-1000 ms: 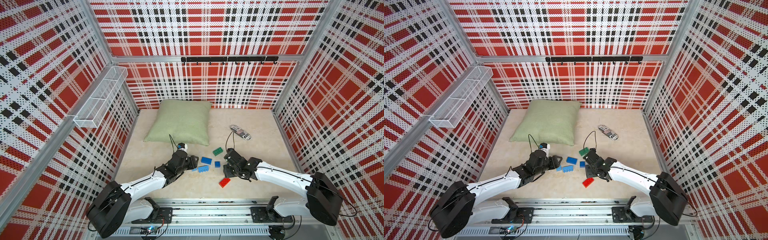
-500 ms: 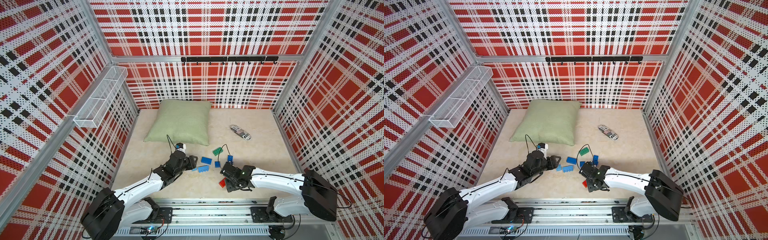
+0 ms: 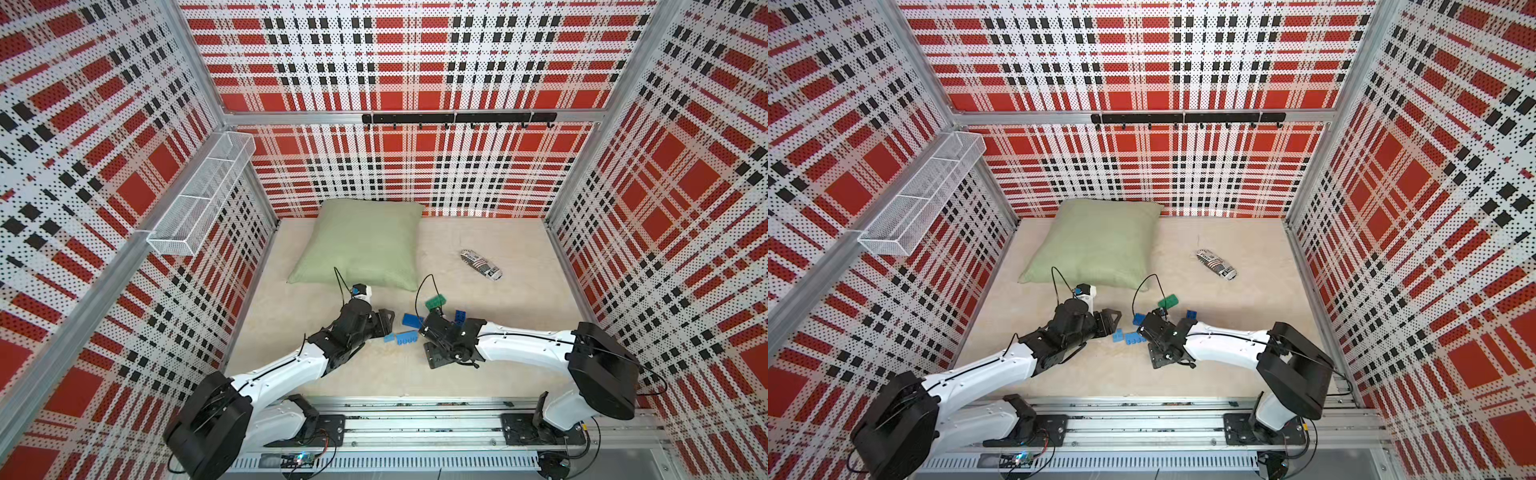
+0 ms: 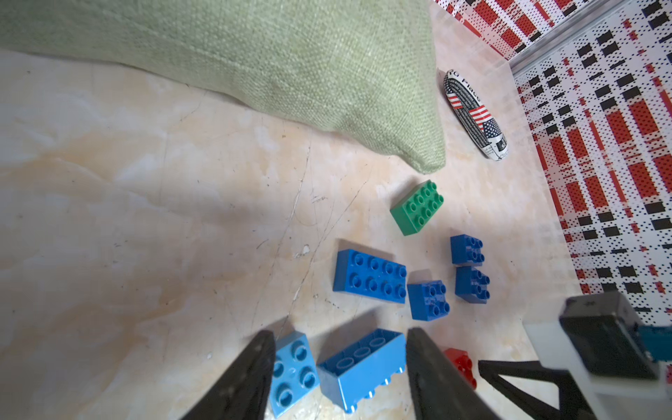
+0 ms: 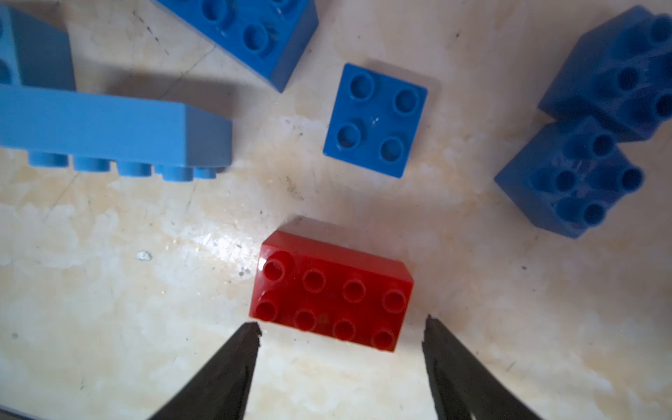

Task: Assemble a heart with lego
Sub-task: Move the lego brick at the center of the board, then pick up the lego brick from the center of the board.

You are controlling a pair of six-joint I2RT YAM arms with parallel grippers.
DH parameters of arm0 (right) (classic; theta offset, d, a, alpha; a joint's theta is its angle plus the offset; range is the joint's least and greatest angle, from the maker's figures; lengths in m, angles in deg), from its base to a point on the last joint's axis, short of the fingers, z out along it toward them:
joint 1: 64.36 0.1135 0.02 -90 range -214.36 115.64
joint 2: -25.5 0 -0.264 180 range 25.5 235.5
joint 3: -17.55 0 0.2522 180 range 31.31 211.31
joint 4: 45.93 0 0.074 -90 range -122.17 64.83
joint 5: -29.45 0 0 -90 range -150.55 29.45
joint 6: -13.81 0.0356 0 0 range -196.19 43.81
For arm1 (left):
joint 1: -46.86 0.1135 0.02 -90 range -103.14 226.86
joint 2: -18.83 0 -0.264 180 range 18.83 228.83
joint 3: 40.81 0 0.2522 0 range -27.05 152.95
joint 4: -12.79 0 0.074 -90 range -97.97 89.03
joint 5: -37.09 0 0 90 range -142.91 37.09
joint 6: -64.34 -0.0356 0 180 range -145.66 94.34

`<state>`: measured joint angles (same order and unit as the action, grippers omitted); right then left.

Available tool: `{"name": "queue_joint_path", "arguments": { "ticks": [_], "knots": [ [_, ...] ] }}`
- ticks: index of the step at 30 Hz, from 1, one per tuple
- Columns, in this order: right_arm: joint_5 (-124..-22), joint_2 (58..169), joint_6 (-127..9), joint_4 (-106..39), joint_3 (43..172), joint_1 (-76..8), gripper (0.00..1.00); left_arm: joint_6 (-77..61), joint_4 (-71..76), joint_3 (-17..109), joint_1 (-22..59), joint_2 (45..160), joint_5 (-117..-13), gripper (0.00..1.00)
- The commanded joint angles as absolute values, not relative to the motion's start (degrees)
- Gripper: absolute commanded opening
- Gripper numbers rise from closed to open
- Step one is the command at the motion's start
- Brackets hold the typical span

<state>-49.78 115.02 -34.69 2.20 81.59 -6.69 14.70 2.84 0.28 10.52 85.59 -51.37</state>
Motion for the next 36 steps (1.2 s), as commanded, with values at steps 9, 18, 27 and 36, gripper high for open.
{"name": "queue_joint_path", "arguments": {
  "ticks": [9,18,27,36],
  "knots": [
    [-53.75,114.98,-43.62,-0.35,81.22,-10.66,0.88,14.36,3.61,1.74,10.87,85.68,-52.47,0.62],
    [-57.9,106.66,-43.96,-2.71,76.87,-12.43,0.91,15.68,2.6,-2.12,7.57,82.4,-52.46,0.64],
    [-54.67,114.36,-51.45,0.71,82.11,-13.21,0.85,15.24,1.76,-2.68,7.57,81.58,-51.77,0.64],
    [-56.71,118.8,-54.83,-1.31,83.05,-13.21,0.79,13.92,1.46,-1.77,7.65,84.15,-51.77,0.65]
  ]
}}
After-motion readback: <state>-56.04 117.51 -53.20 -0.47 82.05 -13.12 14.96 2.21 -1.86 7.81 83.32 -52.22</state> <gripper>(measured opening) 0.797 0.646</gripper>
